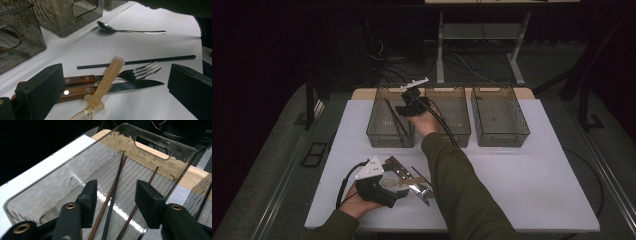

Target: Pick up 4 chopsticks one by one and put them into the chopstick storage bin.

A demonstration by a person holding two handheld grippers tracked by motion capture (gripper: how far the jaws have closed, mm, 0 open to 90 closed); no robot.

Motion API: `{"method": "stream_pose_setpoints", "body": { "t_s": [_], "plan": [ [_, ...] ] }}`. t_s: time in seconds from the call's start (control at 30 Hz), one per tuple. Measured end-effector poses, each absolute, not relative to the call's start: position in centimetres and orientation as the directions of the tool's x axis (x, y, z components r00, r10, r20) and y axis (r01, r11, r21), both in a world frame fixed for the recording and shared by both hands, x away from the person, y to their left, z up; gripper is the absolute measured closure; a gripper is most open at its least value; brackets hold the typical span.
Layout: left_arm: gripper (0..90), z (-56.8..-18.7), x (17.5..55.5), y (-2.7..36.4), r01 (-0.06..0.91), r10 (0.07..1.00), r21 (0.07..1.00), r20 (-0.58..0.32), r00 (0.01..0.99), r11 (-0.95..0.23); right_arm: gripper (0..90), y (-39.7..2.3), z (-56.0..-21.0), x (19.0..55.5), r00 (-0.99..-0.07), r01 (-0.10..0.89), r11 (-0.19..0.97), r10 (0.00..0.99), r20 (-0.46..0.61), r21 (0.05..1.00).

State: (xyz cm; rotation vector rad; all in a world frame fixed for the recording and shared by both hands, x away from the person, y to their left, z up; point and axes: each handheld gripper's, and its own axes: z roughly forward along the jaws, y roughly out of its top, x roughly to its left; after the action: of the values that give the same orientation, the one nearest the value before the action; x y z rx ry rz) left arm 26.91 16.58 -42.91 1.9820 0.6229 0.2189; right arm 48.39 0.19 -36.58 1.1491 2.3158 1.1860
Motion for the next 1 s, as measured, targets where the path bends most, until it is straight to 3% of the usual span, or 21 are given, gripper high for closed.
{"method": "stream_pose_setpoints", "body": {
  "t_s": [0.43,1.0],
  "plan": [
    [0.0,-42.9,26.9,16.6,0.324,0.514,0.87,-0.099,0.852,-0.371,35.0,-3.4,-35.2,45.4,-0.712,0.486,0.338,0.688,0.141,0.806],
    [0.0,-43.1,26.9,16.4,0.344,0.521,0.867,-0.118,0.845,-0.36,30.9,-10.8,-35.6,40.4,-0.757,0.455,0.343,0.635,0.154,0.822]
  ]
}}
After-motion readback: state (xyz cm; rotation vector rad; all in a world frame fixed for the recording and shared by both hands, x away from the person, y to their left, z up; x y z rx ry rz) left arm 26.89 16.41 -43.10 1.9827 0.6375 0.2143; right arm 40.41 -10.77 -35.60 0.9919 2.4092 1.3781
